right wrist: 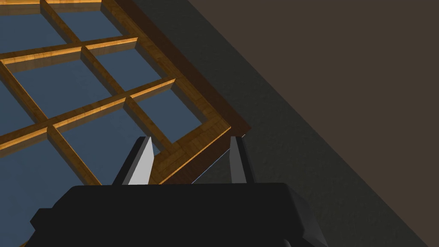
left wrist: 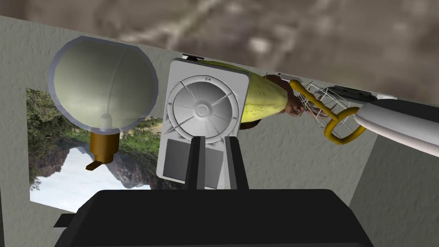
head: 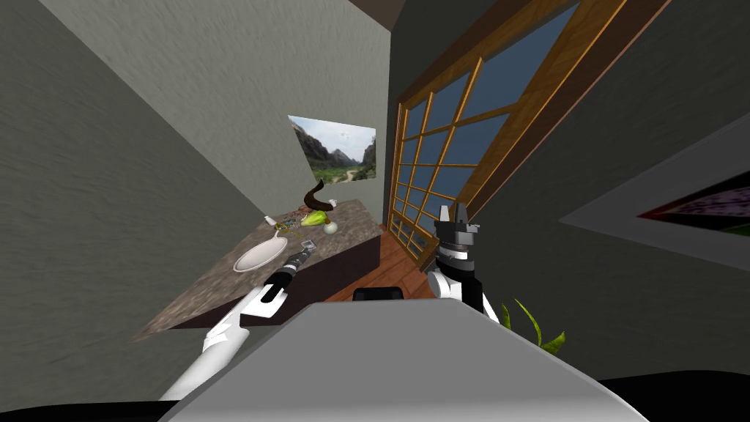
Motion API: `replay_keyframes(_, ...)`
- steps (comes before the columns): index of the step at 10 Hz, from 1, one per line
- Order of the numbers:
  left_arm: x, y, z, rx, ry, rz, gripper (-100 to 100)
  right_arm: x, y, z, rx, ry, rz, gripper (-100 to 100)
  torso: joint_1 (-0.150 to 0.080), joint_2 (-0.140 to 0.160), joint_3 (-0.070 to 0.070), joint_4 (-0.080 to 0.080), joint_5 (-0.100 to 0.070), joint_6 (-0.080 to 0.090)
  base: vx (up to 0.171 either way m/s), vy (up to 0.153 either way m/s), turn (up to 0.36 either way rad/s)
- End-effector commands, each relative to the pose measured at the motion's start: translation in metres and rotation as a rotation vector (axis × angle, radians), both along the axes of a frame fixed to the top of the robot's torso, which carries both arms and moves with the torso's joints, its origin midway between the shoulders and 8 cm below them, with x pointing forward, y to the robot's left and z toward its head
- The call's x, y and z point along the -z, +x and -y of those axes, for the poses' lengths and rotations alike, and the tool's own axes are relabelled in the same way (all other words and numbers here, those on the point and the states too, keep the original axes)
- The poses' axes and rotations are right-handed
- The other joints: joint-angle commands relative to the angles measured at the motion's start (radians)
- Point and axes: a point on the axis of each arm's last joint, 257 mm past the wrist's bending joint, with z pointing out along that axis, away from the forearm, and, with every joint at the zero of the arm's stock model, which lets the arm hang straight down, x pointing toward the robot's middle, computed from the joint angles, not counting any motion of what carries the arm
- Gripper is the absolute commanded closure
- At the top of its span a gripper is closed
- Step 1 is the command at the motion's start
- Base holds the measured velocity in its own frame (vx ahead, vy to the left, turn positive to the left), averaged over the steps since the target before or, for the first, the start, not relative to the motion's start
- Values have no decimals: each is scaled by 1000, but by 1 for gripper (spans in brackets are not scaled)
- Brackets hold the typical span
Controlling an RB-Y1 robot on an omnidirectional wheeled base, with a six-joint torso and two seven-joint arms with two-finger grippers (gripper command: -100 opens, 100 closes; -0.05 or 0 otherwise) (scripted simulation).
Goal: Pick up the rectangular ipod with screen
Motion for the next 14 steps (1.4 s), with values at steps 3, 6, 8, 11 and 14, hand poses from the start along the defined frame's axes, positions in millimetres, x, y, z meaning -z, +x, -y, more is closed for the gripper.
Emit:
replay_keyframes(3, 0, -19, -32, -39, 99, -74, -100, 0, 0, 0, 0, 0, 0, 0, -4, 4, 2, 1, -1, 0, -94, -103, 105)
replay_keyframes(6, -4, -32, -57, -61, 184, -130, -100, 0, 0, 0, 0, 0, 0, 0, -4, 2, 1, 1, -1, 0, -67, -100, 102)
replay_keyframes(8, -8, -39, -68, -67, 229, -157, -100, 0, 0, 0, 0, 0, 0, 0, -6, 1, 1, 1, -2, 1, -43, -118, 59)
replay_keyframes(11, -15, -50, -82, -67, 287, -193, -100, 0, 0, 0, 0, 0, 0, 0, -6, -7, -3, -1, -2, 1, 78, -112, -55)
replay_keyframes(14, -15, -50, -79, -62, 273, -183, -100, 0, 0, 0, 0, 0, 0, 0, 3, -16, -9, -3, 1, 2, 192, 19, -92)
